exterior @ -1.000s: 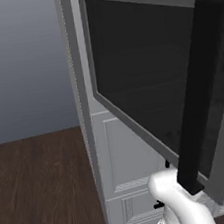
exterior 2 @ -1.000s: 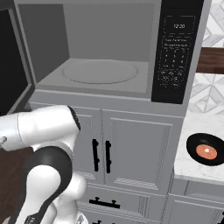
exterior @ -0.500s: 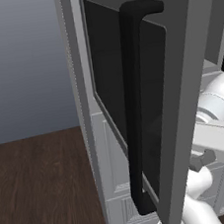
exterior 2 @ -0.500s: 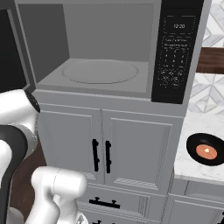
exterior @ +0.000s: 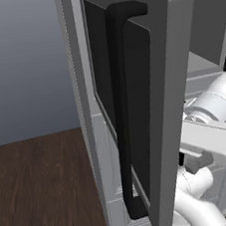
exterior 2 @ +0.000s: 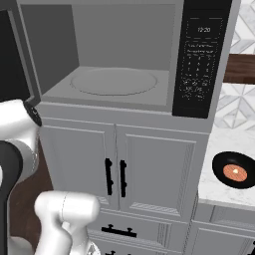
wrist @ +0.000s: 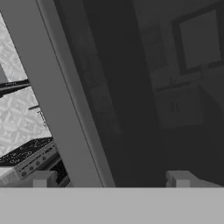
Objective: Open the microwave, place the bowl with waffle inside the microwave, then close the microwave door and turn it on.
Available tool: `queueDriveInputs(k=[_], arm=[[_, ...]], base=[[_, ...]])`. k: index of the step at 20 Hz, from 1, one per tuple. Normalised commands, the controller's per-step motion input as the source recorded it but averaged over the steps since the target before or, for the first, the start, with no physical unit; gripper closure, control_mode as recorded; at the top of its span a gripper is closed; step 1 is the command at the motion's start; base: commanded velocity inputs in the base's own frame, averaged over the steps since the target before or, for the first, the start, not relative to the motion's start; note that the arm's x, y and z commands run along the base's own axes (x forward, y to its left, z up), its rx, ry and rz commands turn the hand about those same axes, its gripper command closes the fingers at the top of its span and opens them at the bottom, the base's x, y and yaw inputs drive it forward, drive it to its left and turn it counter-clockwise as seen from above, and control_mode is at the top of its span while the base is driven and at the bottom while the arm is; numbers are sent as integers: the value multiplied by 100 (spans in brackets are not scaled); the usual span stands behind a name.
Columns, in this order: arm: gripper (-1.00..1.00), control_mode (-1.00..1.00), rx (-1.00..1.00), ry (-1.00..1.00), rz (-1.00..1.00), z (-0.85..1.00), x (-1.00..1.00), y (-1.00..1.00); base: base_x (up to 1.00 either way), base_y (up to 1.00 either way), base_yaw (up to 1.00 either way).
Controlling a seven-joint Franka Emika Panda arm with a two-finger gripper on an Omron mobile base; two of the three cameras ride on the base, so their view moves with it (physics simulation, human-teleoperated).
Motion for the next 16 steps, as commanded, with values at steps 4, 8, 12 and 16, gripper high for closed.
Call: queueDriveInputs(k=[4, 8, 12, 16], arm=[[-100, -100, -2, 0, -32, 11, -8, -100], [-100, -100, -5, 0, -47, 2, 0, -100], [-100, -100, -10, 6, -58, 0, 9, -100], [-100, -100, -9, 14, -57, 0, 18, -100]], base=[[0, 0, 0], [0, 0, 0], [0, 0, 0], [0, 0, 0]])
